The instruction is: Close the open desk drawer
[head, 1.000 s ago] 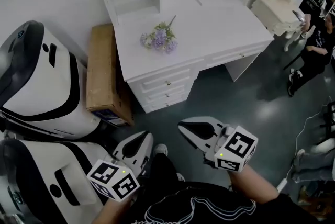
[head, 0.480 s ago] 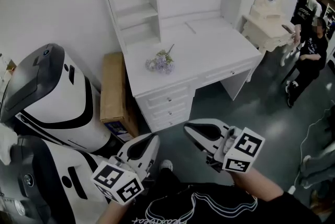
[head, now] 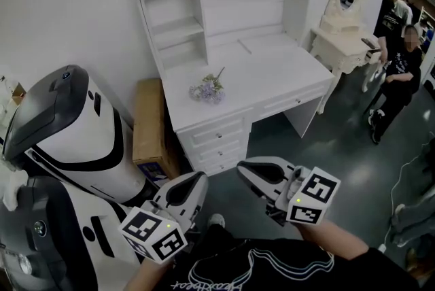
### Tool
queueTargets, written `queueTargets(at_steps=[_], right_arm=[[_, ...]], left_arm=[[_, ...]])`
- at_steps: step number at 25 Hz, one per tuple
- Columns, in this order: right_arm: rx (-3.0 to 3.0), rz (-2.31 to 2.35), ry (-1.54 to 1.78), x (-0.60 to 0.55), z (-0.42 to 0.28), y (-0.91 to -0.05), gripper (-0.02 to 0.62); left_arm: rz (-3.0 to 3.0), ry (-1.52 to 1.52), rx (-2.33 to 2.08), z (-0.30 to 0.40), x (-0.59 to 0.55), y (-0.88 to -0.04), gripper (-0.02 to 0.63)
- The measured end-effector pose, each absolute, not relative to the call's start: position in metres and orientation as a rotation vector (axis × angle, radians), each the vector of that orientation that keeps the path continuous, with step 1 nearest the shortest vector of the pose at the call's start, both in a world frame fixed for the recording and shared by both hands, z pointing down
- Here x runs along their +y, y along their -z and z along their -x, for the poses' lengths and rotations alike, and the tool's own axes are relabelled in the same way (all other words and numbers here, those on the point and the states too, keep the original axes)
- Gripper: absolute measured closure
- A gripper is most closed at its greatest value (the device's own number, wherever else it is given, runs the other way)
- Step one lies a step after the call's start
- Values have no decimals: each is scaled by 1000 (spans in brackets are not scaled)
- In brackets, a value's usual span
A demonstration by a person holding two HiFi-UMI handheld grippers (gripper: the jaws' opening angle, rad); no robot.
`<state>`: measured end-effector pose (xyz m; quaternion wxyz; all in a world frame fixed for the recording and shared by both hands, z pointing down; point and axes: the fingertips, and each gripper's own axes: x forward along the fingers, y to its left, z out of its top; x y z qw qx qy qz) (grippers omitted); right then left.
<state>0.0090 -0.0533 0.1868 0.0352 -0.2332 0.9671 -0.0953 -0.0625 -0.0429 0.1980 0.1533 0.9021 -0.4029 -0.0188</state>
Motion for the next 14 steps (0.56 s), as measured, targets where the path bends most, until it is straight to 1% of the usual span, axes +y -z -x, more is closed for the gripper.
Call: queueTargets(at_steps=[14], right_arm=[[2983,711,241,-40,-21,-182,589]], left_arm=[[-2627,33,-1173,46,-34,-185,600]])
